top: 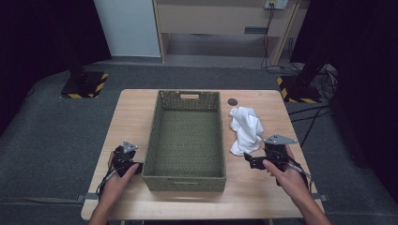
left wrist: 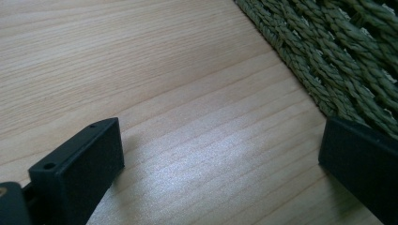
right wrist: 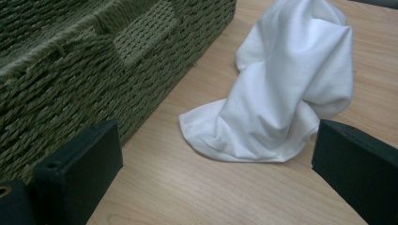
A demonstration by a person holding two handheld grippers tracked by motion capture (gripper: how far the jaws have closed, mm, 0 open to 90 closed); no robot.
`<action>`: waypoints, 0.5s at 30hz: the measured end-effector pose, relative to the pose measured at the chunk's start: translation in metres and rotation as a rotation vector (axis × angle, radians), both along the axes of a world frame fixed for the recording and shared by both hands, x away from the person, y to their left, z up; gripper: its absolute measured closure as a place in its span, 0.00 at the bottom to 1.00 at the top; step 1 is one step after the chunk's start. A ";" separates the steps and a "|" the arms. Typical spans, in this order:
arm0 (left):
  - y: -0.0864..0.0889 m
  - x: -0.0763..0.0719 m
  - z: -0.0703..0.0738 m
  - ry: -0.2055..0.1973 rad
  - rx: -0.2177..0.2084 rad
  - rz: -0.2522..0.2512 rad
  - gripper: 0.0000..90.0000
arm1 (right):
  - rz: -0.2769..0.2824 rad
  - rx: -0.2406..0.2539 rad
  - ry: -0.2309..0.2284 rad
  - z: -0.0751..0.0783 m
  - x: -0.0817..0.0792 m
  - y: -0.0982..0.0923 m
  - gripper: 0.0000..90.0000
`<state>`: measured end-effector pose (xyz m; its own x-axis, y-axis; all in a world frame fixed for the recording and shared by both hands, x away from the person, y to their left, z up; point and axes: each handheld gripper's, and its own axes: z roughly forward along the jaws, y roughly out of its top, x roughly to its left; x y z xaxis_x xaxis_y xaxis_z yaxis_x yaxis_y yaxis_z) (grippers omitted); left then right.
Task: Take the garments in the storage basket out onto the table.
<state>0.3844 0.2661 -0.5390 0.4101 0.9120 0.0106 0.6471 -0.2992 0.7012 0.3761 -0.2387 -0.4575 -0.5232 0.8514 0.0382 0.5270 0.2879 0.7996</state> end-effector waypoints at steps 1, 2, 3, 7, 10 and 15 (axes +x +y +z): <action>0.000 0.000 0.000 0.000 0.000 0.000 0.00 | 0.003 -0.003 -0.001 -0.001 -0.001 0.000 0.02; 0.000 0.000 0.000 0.000 0.000 0.000 0.00 | 0.002 -0.005 -0.001 -0.002 -0.002 0.000 0.03; 0.000 0.000 0.000 0.000 0.000 0.000 0.00 | 0.000 -0.005 0.002 -0.003 -0.003 0.000 0.03; 0.000 0.000 0.000 0.000 0.000 0.000 0.00 | 0.001 -0.002 0.012 -0.008 -0.006 0.001 0.03; 0.000 0.000 0.000 0.000 0.000 0.000 0.00 | 0.006 -0.004 0.021 -0.012 -0.009 0.002 0.03; 0.000 0.000 0.000 0.000 0.000 0.000 0.00 | 0.013 -0.006 0.023 -0.013 -0.013 0.003 0.03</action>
